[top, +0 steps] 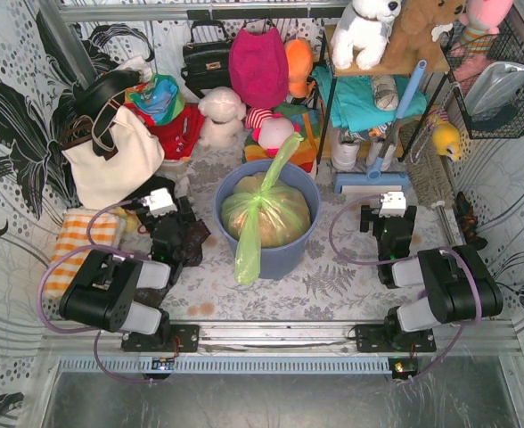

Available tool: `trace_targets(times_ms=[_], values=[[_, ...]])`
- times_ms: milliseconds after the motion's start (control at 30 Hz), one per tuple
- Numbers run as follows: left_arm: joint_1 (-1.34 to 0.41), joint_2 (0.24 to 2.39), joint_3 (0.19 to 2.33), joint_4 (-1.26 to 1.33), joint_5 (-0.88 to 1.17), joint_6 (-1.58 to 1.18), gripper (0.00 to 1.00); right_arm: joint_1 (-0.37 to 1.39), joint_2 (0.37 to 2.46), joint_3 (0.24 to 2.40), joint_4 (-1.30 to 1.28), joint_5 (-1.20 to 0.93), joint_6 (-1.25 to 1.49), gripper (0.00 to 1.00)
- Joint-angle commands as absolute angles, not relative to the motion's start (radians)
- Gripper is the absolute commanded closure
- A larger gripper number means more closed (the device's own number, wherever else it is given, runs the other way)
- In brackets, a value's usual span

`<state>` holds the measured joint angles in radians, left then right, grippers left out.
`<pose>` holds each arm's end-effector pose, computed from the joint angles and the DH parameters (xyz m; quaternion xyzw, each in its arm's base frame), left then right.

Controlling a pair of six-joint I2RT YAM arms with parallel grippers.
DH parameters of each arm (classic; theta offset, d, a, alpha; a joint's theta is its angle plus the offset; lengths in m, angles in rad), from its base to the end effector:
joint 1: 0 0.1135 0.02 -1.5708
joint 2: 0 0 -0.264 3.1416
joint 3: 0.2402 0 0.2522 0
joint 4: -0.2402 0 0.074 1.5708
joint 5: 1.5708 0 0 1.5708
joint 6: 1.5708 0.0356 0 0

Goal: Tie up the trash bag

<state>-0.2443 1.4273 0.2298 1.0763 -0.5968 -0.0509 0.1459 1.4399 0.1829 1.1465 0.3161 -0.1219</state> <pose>0.2281 -0.0363 0.1561 -0.1249 0.7310 0.1245 0.6592 0.2246 0.0218 0.1489 0.0058 0.7432 -0.1094 0.6600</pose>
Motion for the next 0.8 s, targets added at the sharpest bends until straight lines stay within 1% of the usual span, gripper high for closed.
trace_targets(times_ms=[0, 100, 167, 267, 333, 400, 467, 567, 633, 767], values=[[-0.218, 1.404, 0.158, 1.28, -0.431, -0.027, 0.02, 0.139, 1.469, 0.166, 1.313, 0.247, -0.141, 0.03], [-0.189, 1.426, 0.104, 1.387, -0.303, -0.015, 0.02, 0.134, 1.467, 0.169, 1.299, 0.236, -0.135, 0.03], [-0.18, 1.491, 0.08, 1.492, -0.252, 0.005, 0.02, 0.123, 1.464, 0.162, 1.304, 0.206, -0.129, 0.03], [-0.167, 1.461, 0.125, 1.37, -0.25, -0.019, 0.02, 0.09, 1.47, 0.147, 1.33, 0.115, -0.119, 0.03], [-0.162, 1.472, 0.147, 1.345, -0.314, -0.038, 0.02, 0.068, 1.503, 0.133, 1.378, 0.049, -0.114, 0.03], [-0.161, 1.47, 0.152, 1.336, -0.327, -0.052, 0.02, 0.062, 1.552, 0.141, 1.432, 0.049, -0.114, 0.03], [-0.161, 1.469, 0.15, 1.338, -0.329, -0.054, 0.02, 0.038, 1.523, 0.182, 1.298, 0.017, -0.094, 0.03], [-0.155, 1.47, 0.157, 1.325, -0.32, -0.055, 0.02, 0.031, 1.529, 0.197, 1.279, 0.095, -0.056, 0.03], [-0.154, 1.467, 0.16, 1.312, -0.318, -0.058, 0.02, 0.031, 1.538, 0.186, 1.318, 0.134, -0.058, 0.03], [-0.151, 1.468, 0.164, 1.305, -0.311, -0.059, 0.02, 0.031, 1.537, 0.192, 1.302, 0.135, -0.052, 0.03]])
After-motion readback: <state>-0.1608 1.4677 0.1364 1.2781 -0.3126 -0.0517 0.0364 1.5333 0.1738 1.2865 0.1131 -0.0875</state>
